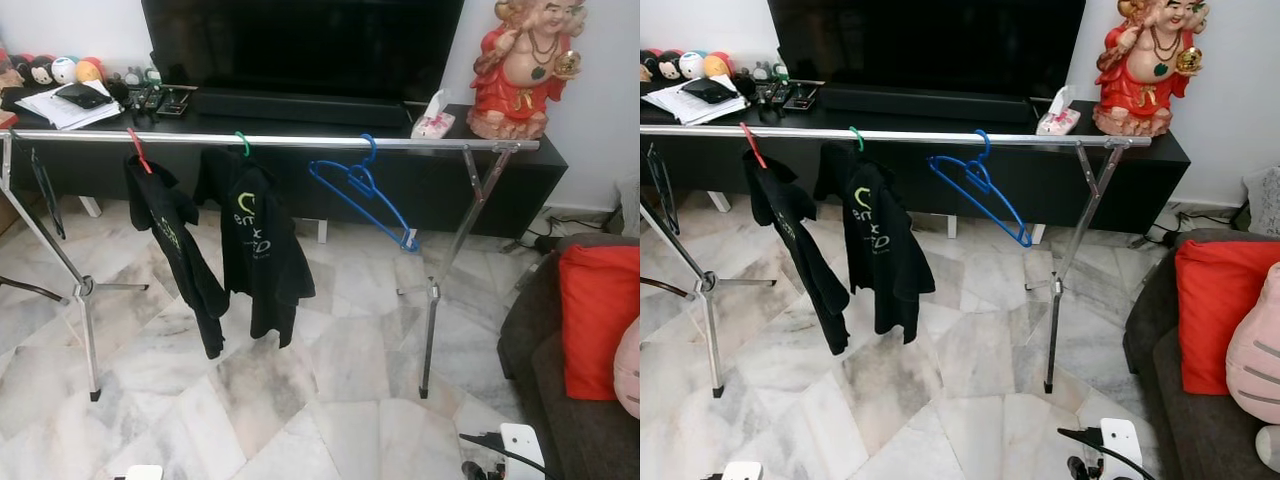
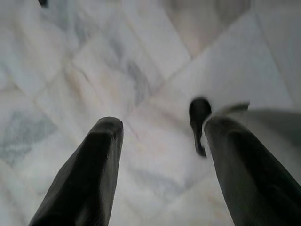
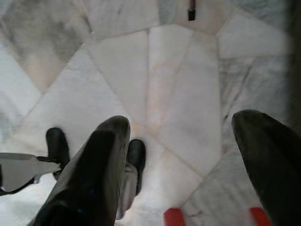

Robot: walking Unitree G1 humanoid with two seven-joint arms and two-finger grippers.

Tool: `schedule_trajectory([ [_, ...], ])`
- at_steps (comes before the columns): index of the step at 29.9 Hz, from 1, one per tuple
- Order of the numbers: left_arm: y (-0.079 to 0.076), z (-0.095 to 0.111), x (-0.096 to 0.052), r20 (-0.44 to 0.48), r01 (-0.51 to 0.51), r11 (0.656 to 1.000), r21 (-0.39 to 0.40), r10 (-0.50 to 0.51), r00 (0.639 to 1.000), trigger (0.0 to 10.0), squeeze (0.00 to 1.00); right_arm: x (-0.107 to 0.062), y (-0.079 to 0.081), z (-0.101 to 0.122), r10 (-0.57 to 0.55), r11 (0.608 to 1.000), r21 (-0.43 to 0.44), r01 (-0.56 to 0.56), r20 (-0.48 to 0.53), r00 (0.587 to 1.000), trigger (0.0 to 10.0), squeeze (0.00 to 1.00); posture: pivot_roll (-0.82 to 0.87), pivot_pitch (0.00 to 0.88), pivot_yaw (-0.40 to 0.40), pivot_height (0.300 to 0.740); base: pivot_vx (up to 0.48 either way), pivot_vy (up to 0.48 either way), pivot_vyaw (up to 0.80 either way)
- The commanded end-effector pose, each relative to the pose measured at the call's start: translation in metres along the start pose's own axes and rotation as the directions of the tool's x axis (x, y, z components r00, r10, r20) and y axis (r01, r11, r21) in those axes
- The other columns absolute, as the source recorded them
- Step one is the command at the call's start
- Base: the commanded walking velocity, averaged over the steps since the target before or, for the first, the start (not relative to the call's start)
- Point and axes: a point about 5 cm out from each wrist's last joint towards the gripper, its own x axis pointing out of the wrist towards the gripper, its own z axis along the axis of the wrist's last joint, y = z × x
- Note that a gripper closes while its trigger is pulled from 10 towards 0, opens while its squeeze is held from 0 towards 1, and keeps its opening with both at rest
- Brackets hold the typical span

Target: Hang hanger

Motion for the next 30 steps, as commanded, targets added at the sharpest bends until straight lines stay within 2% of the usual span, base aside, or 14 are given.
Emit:
schedule_trajectory([
  [1, 0.004, 0.002, -0.002, 0.056, -0.028, 0.999, -0.031, 0.03, 0.998, 10.0, 0.0, 0.0, 0.0, -0.003, -0.003, 1.0, 0.03, 0.003, -0.002, 1.0, 10.0, 0.0, 0.0, 0.0, -0.023, 0.74, 0.0, 0.0, 0.0],
  [6, 0.005, 0.004, -0.003, 0.099, -0.029, 0.998, -0.049, 0.034, 0.995, 10.0, 0.0, 0.0, 0.003, -0.003, -0.002, 0.997, 0.078, 0.0, 0.025, 1.0, 10.0, 0.0, 0.01, 0.0, -0.023, 0.74, 0.0, 0.0, 0.0],
  [8, 0.005, 0.005, -0.005, 0.137, -0.029, 0.997, -0.069, 0.038, 0.99, 10.0, 0.0, 0.0, 0.0, 0.009, -0.012, 0.987, 0.16, -0.005, 0.105, 0.994, 10.0, 0.0, 0.0, 0.0, -0.02, 0.74, 0.0, 0.0, 0.0],
  [14, 0.006, 0.004, -0.008, 0.185, -0.027, 0.994, -0.102, 0.046, 0.982, 10.0, 0.0, -0.004, -0.006, 0.039, -0.016, 0.987, 0.155, -0.03, 0.29, 0.957, 10.0, 0.0, -0.03, 0.0, 0.0, 0.74, 0.0, 0.0, 0.0],
  [15, 0.008, 0.018, -0.006, 0.251, -0.04, 0.997, -0.069, 0.056, 0.966, 10.0, 0.0, -0.004, 0.001, 0.046, -0.029, 0.985, 0.167, -0.035, 0.366, 0.93, 10.0, 0.0, -0.04, 0.0, 0.005, 0.74, 0.0, 0.0, 0.0],
  [16, 0.008, 0.018, -0.006, 0.251, -0.04, 0.997, -0.069, 0.056, 0.966, 10.0, 0.0, -0.004, 0.001, 0.046, -0.029, 0.985, 0.167, -0.035, 0.366, 0.93, 10.0, 0.0, -0.04, 0.0, 0.005, 0.74, 0.0, 0.0, 0.0],
  [17, 0.012, 0.058, 0.0, 0.384, -0.048, 0.997, -0.064, 0.069, 0.921, 10.0, 0.0, -0.003, 0.009, 0.048, -0.029, 0.984, 0.17, -0.045, 0.407, 0.913, 10.0, 0.0, -0.04, 0.0, 0.008, 0.74, 0.0, 0.0, 0.0],
  [18, 0.019, 0.12, -0.003, 0.591, -0.066, 0.996, -0.058, 0.088, 0.802, 10.0, 0.0, -0.004, 0.02, 0.054, -0.016, 0.987, 0.145, -0.062, 0.481, 0.877, 10.0, 0.0, -0.05, 0.0, 0.014, 0.74, 0.0, 0.0, 0.0],
  [19, 0.021, 0.136, -0.008, 0.653, -0.074, 0.996, -0.054, 0.091, 0.752, 10.0, 0.0, -0.005, 0.023, 0.06, -0.003, 0.99, 0.124, -0.072, 0.521, 0.853, 10.0, 0.0, -0.04, 0.0, 0.012, 0.74, 0.0, 0.0, 0.0],
  [20, 0.022, 0.141, -0.011, 0.679, -0.079, 0.996, -0.05, 0.092, 0.728, 10.0, 0.0, -0.007, 0.025, 0.064, 0.005, 0.991, 0.111, -0.078, 0.546, 0.838, 10.0, 0.0, -0.04, 0.0, 0.012, 0.74, 0.0, 0.0, 0.0],
  [23, 0.016, 0.173, -0.029, 0.811, -0.076, 0.997, 0.032, 0.018, 0.585, 10.0, 0.0, -0.018, 0.025, 0.086, 0.013, 0.993, 0.081, -0.089, 0.667, 0.745, 10.0, 0.0, -0.03, 0.0, 0.006, 0.74, 0.0, 0.0, 0.0],
  [26, 0.003, 0.194, -0.045, 0.877, -0.05, 0.996, 0.07, -0.038, 0.479, 10.0, 0.0, -0.027, 0.032, 0.091, 0.035, 0.997, 0.02, -0.072, 0.724, 0.689, 10.0, 0.0, -0.03, 0.0, 0.009, 0.74, 0.0, 0.0, 0.0],
  [27, -0.002, 0.199, -0.05, 0.889, -0.04, 0.995, 0.089, -0.061, 0.455, 10.0, 0.0, -0.031, 0.036, 0.091, 0.047, 0.998, -0.015, -0.054, 0.742, 0.668, 10.0, 0.0, -0.03, 0.0, 0.011, 0.74, 0.0, 0.0, 0.0],
  [30, -0.013, 0.199, -0.06, 0.895, -0.037, 0.988, 0.152, -0.121, 0.429, 10.0, 0.0, -0.047, 0.044, 0.093, 0.066, 0.997, -0.077, -0.007, 0.795, 0.603, 10.0, 0.0, -0.05, 0.0, 0.018, 0.74, 0.0, 0.0, 0.0],
])
